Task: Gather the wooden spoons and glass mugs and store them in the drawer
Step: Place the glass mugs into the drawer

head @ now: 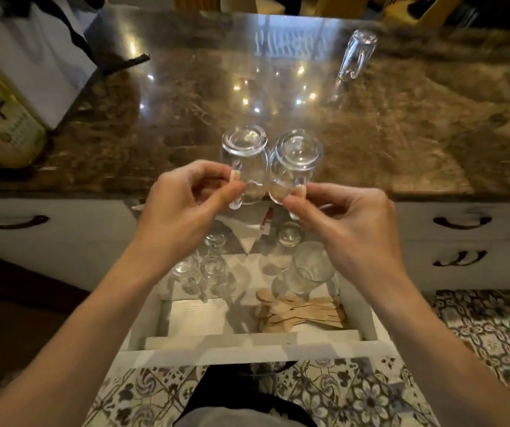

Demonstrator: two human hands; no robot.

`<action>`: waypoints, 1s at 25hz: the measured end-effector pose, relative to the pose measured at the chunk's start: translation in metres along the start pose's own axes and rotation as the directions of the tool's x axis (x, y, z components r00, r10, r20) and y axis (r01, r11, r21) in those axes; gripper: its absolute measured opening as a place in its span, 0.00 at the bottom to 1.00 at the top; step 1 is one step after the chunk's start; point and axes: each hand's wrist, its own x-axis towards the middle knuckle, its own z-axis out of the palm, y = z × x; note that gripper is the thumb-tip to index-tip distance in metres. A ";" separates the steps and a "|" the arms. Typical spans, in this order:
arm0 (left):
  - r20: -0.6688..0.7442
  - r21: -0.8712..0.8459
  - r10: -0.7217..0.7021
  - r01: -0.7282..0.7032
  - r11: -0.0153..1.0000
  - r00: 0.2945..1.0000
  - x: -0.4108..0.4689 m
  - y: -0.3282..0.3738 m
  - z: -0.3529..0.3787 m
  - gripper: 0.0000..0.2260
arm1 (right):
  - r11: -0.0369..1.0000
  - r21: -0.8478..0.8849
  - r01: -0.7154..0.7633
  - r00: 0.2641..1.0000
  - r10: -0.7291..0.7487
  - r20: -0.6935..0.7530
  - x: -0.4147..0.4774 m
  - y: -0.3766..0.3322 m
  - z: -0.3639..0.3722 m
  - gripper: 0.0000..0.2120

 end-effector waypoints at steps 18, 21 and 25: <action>0.180 0.499 -0.254 0.134 0.856 0.950 0.004 -0.114 0.042 0.05 | 0.929 -0.303 -0.215 0.940 0.281 0.194 -0.040 0.103 0.062 0.05; 0.152 0.496 -0.335 0.221 0.840 0.930 0.006 -0.131 0.061 0.07 | 0.890 -0.298 -0.344 0.906 0.398 0.142 -0.029 0.116 0.074 0.07; 0.117 0.456 -0.344 0.258 0.852 0.932 0.000 -0.148 0.075 0.07 | 0.834 -0.268 -0.483 0.846 0.523 0.102 -0.024 0.127 0.094 0.08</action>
